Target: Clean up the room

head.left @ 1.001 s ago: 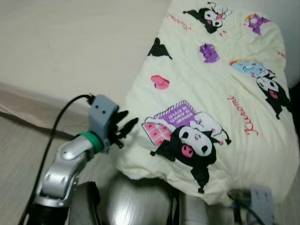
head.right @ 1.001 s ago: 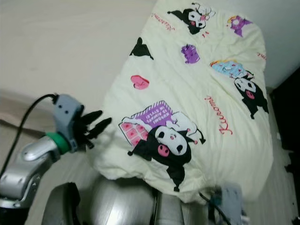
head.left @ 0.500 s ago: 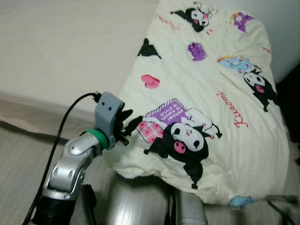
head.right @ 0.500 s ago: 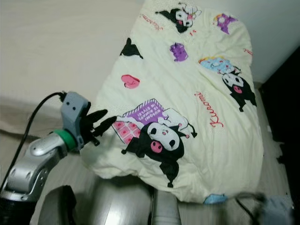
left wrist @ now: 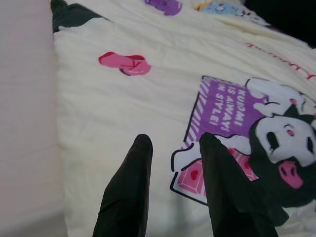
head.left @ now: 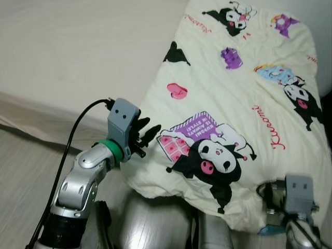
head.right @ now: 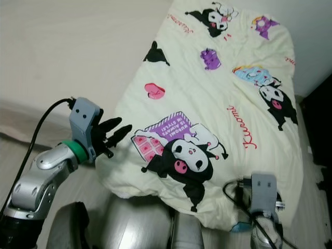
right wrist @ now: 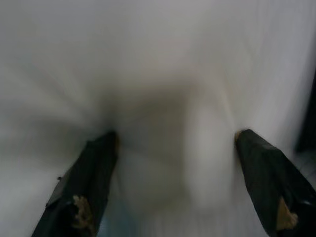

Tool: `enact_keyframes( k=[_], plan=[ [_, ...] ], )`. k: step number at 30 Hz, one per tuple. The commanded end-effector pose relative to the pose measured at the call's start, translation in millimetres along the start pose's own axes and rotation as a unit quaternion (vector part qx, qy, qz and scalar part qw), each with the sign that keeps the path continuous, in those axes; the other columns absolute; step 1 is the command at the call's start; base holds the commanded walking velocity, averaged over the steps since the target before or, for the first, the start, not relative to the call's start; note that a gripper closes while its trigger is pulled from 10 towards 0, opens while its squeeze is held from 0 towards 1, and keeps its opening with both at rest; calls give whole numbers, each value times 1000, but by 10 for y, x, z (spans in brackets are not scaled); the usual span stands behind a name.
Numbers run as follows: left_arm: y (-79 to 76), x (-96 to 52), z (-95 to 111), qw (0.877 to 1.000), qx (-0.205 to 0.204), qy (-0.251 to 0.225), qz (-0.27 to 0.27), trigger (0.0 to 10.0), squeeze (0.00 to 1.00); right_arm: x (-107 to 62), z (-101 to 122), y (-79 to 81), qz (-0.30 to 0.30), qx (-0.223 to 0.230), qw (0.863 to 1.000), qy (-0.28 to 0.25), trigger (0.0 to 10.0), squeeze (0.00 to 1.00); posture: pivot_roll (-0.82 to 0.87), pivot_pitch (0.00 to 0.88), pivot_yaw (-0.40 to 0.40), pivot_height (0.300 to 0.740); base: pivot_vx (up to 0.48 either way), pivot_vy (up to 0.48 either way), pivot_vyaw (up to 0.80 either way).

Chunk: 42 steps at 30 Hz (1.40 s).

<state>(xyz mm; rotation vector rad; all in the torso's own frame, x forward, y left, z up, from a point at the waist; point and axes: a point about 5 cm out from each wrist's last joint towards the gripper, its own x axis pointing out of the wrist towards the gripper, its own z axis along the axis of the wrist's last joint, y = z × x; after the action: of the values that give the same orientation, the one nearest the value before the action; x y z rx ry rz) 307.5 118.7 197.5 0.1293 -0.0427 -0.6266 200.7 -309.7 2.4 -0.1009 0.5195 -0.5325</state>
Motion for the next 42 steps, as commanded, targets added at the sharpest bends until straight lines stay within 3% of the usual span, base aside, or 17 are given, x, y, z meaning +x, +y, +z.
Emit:
enact_keyframes(
  k=[1,8,11,12,13,14,15,16,17,20,24,26,28,31,33,37,42],
  plan=[
    [-12,-7,-64,1000,-6,15,-1,10000,0,-139,-566,-259,-68,58,988,129,10000,541,-49,202,-5,506,0,0,0],
    [-15,-4,-68,1000,-8,17,-1,10000,0,-368,-979,-701,-156,107,963,193,10000,537,-54,212,4,506,0,0,0],
    [-9,-5,-55,1000,-9,15,0,10000,0,-269,-591,-706,-136,42,987,72,10000,525,-58,218,3,506,0,0,0],
    [-22,-8,7,1000,-18,-6,-2,10000,0,-216,48,-481,-75,19,992,-100,10000,518,-58,218,3,506,0,0,0],
    [-22,-8,7,1000,-18,-6,-2,10000,0,-216,48,-481,-75,19,992,-100,10000,518,-58,218,3,506,0,0,0],
    [-26,-10,67,999,-25,-25,0,10000,0,-265,432,-306,-42,11,981,-191,10000,0,-59,216,3,506,0,0,0],
    [-26,-8,123,999,-31,-43,3,10000,0,-363,800,-114,-11,4,963,-270,10000,0,-56,212,1,506,0,0,0],
    [-26,-8,123,999,-31,-43,3,10000,0,-363,800,-114,-11,4,963,-270,10000,0,-56,212,1,506,0,0,0],
    [-6,11,203,997,-38,-69,17,10000,0,-590,1359,191,32,18,925,-378,10000,0,-57,203,-3,506,0,0,0],
    [11,35,243,996,-40,-81,28,10000,0,-724,1664,356,55,34,899,-432,10000,0,-62,195,-7,506,0,0,0],
    [5,58,249,996,-35,-82,30,10000,0,-775,1784,471,74,47,889,-449,10000,0,-60,188,-12,506,0,0,0],
    [-10,65,235,996,-33,-81,30,10000,0,-747,1704,524,81,50,896,-433,10000,0,-61,185,-16,506,0,0,0],
    [-28,63,189,996,-32,-74,30,10000,0,-659,1250,484,60,53,932,-353,10000,0,-69,184,-23,506,0,0,0],
    [-27,59,165,996,-33,-71,32,10000,0,-654,959,387,26,52,950,-306,10000,0,-69,184,-23,506,0,0,0],
    [-25,71,124,997,-32,-63,32,10000,0,-684,266,33,-86,84,976,-180,10000,0,-69,184,-23,506,0,0,0],
    [-26,91,112,997,-31,-60,29,10000,0,-671,-130,-174,-138,126,977,-104,10000,0,-88,184,-10,506,0,0,0],
    [9,112,154,997,-27,-64,29,10000,0,-542,46,-170,-93,109,979,-143,10000,0,-73,175,3,506,0,0,0]
  ],
)
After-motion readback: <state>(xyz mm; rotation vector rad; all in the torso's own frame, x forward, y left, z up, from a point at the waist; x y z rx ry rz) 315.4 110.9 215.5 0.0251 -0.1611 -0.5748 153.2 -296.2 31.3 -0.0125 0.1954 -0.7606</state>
